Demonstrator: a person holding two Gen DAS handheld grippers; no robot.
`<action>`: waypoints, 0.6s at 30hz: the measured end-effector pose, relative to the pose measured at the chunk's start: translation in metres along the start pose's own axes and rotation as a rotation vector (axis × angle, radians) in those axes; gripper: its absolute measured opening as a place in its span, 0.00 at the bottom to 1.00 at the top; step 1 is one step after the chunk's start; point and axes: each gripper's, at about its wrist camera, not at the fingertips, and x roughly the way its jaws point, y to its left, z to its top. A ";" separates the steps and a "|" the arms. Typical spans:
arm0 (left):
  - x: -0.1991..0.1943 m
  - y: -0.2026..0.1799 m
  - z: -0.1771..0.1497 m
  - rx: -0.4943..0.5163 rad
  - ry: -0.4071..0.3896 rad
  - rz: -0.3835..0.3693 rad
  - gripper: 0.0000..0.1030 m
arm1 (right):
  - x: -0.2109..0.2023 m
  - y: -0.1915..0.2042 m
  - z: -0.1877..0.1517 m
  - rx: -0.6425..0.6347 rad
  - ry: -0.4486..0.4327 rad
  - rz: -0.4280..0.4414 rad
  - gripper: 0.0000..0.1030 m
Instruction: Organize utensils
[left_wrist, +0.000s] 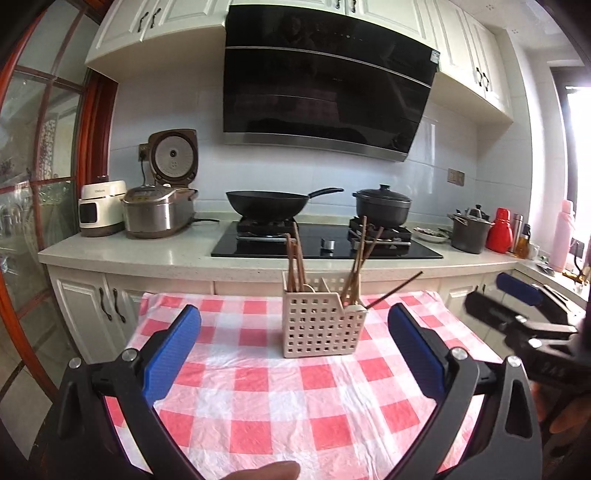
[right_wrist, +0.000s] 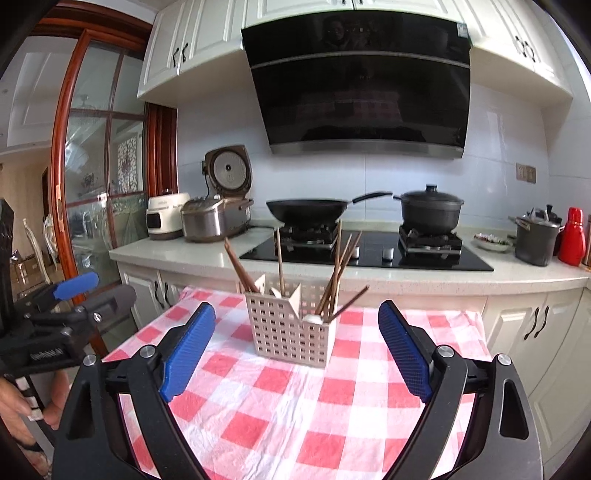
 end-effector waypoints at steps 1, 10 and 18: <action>0.001 -0.001 0.000 0.004 0.004 0.001 0.95 | 0.002 -0.001 -0.001 0.003 0.010 0.004 0.82; 0.009 -0.006 -0.005 0.017 0.037 -0.001 0.95 | 0.007 -0.002 -0.005 0.009 0.038 0.015 0.82; 0.010 -0.007 -0.006 0.017 0.045 -0.011 0.95 | 0.007 -0.002 -0.006 0.001 0.042 0.015 0.82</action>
